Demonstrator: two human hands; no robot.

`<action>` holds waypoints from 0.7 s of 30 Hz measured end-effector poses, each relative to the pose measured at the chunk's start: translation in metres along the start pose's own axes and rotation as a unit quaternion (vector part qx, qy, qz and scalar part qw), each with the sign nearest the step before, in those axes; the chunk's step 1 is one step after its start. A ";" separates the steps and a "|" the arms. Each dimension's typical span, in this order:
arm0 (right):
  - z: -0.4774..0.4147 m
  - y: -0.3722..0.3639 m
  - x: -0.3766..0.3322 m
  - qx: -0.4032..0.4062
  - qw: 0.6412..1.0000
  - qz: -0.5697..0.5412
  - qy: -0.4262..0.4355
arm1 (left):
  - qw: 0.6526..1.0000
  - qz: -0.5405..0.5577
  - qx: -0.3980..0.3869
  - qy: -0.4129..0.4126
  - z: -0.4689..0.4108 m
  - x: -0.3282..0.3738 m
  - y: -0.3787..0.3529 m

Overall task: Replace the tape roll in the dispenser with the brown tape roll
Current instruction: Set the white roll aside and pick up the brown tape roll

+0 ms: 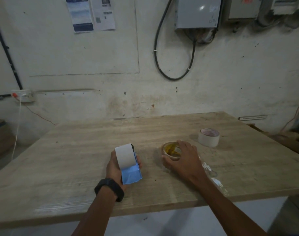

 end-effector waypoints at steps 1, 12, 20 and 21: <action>0.000 0.003 0.001 0.014 0.999 -0.030 -0.008 | 1.000 -0.001 0.001 -0.001 0.001 0.000 0.000; -0.004 0.021 0.017 0.082 0.915 -0.393 -0.043 | 1.000 0.005 0.004 0.000 0.008 -0.002 -0.007; -0.001 -0.012 -0.016 0.012 0.657 -0.743 -0.131 | 1.000 -0.020 0.017 -0.009 0.008 -0.004 -0.005; -0.002 -0.017 -0.019 0.013 0.658 -0.742 -0.130 | 0.999 -0.027 0.023 -0.012 0.009 -0.004 -0.005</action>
Point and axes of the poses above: each hand's wrist, its own z-axis away from the middle knuckle, its own y-axis out of the back of the hand, x = y × z, the point moved 6 cm from there along -z, towards the middle knuckle, and after that the axes turned 6 degrees about y, right-handed, at the moved point
